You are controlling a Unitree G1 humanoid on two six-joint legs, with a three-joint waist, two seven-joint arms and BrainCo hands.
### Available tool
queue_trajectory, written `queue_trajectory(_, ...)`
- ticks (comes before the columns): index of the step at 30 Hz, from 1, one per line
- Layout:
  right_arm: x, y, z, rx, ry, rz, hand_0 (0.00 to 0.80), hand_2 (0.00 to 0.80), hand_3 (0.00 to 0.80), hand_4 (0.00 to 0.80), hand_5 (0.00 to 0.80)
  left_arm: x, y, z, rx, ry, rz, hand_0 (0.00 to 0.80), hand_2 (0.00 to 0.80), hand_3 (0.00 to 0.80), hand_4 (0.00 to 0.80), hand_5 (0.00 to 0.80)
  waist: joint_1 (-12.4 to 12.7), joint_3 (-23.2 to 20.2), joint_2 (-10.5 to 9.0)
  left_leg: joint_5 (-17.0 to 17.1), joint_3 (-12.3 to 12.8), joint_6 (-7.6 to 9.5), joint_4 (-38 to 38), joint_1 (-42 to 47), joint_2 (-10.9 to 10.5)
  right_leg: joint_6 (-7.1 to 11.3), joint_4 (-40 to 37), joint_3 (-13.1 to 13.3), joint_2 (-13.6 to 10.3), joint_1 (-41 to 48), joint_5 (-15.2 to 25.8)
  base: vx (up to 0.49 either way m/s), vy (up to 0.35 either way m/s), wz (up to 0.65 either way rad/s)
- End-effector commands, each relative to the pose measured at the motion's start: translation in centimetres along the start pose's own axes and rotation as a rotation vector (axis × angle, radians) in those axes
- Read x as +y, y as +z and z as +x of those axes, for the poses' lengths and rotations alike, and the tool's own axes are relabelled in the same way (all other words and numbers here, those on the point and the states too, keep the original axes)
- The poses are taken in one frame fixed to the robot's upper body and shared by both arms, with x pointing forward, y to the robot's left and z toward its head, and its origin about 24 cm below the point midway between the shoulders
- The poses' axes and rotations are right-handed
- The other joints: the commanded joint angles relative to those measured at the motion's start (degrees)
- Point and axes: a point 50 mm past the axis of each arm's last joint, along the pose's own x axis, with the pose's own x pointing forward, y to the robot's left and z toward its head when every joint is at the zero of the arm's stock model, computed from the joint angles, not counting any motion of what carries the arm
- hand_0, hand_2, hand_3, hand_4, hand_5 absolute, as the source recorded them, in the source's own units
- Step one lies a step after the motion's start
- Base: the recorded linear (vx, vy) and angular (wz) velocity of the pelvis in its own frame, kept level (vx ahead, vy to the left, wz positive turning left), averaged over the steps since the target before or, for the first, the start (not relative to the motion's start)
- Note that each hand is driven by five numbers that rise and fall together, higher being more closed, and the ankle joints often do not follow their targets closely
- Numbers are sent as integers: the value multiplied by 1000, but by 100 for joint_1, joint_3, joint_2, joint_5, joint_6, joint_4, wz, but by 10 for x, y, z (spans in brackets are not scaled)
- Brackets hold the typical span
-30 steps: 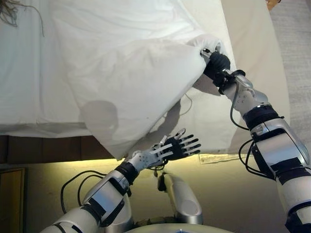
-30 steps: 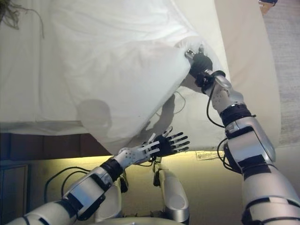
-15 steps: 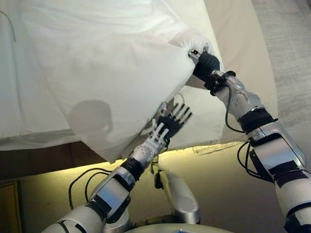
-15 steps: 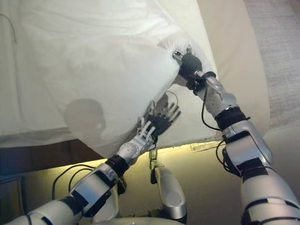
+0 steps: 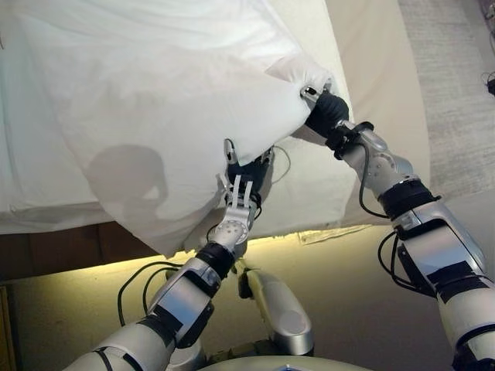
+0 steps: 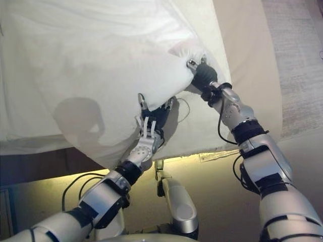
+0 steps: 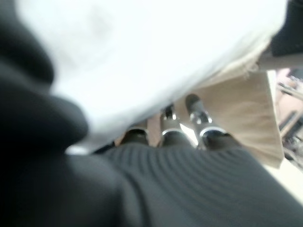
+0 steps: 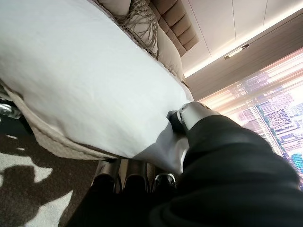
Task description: Make the bed neatly
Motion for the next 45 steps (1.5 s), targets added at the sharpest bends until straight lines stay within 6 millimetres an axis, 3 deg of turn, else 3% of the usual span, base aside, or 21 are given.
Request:
queue_trajectory(1,1,55,-11,-229,54,23,800,800,800,800,800,-32,-27,12,26,-121,-75,0,0,0,0,0,159,-339,76,689,-368,-624,-658,109,877,693,783,18,-280,22,-902,0,0,0)
queue_trajectory(13,-1,53,-12,-223,36,28,800,800,800,800,800,-17,-17,6,-47,-10,-56,0,0,0,0,0,273,-278,120,661,-501,-606,-548,70,834,701,824,-73,-324,113,-941,1,-3,2)
queue_trajectory(14,-2,53,-12,-225,32,28,800,800,800,800,800,-16,-15,5,-51,-3,-54,0,0,0,0,0,293,-250,105,806,-473,-556,-545,-3,823,650,798,-121,-345,72,-816,-68,-6,5)
queue_trajectory(21,-7,51,-15,-229,12,29,800,800,800,800,800,-6,-8,-1,-91,42,-50,0,0,0,0,0,409,-187,126,835,-558,-552,-555,-1,804,652,827,-253,-378,143,-845,-4,-13,10)
queue_trajectory(22,-8,51,-15,-230,9,31,800,800,800,800,800,-5,-7,-2,-99,48,-49,72,72,72,72,72,423,-182,125,839,-571,-553,-558,-2,803,651,830,-269,-379,152,-850,0,-22,9)
queue_trajectory(23,-8,51,-16,-232,6,33,800,800,800,800,800,-4,-4,-3,-109,53,-46,433,433,433,433,433,436,-178,122,853,-587,-555,-568,-4,799,650,831,-282,-380,156,-848,1,-19,6)
queue_trajectory(24,-8,51,-16,-233,6,33,800,800,800,800,800,-3,-4,-3,-109,54,-45,515,515,515,515,515,439,-175,121,855,-591,-555,-569,-3,798,651,833,-285,-380,158,-849,4,-36,8)
queue_trajectory(25,-9,51,-17,-236,2,36,800,800,800,800,800,-1,0,-4,-123,59,-40,800,800,800,800,800,473,-165,117,862,-620,-556,-592,10,783,655,817,-314,-379,191,-852,6,-40,7)
queue_trajectory(31,-11,49,-18,-240,-9,47,800,800,800,800,800,4,9,-8,-146,58,-33,800,800,800,800,800,546,-138,116,904,-673,-564,-648,53,777,660,787,-384,-373,267,-844,3,-21,9)
queue_trajectory(42,-30,42,-24,-208,-112,44,800,800,800,800,800,3,21,-8,-165,27,-31,800,800,800,800,800,658,-166,295,899,-744,-540,-692,167,678,667,780,-465,-455,417,-880,-4,27,3)
queue_trajectory(43,-32,41,-24,-196,-134,40,508,508,508,508,508,3,23,-7,-169,26,-30,800,800,800,800,800,665,-173,308,893,-750,-537,-682,176,669,667,780,-470,-462,434,-882,-8,40,10)
queue_trajectory(44,-35,39,-25,-184,-161,36,0,0,0,0,0,3,24,-7,-172,26,-27,800,800,800,800,800,672,-183,322,890,-759,-535,-682,193,656,671,771,-469,-468,457,-880,-7,43,11)
queue_trajectory(45,-37,39,-26,-174,-174,37,0,0,0,0,0,2,25,-7,-175,26,-26,800,800,800,800,800,678,-192,336,888,-763,-532,-690,216,645,675,757,-470,-475,483,-878,-10,52,8)
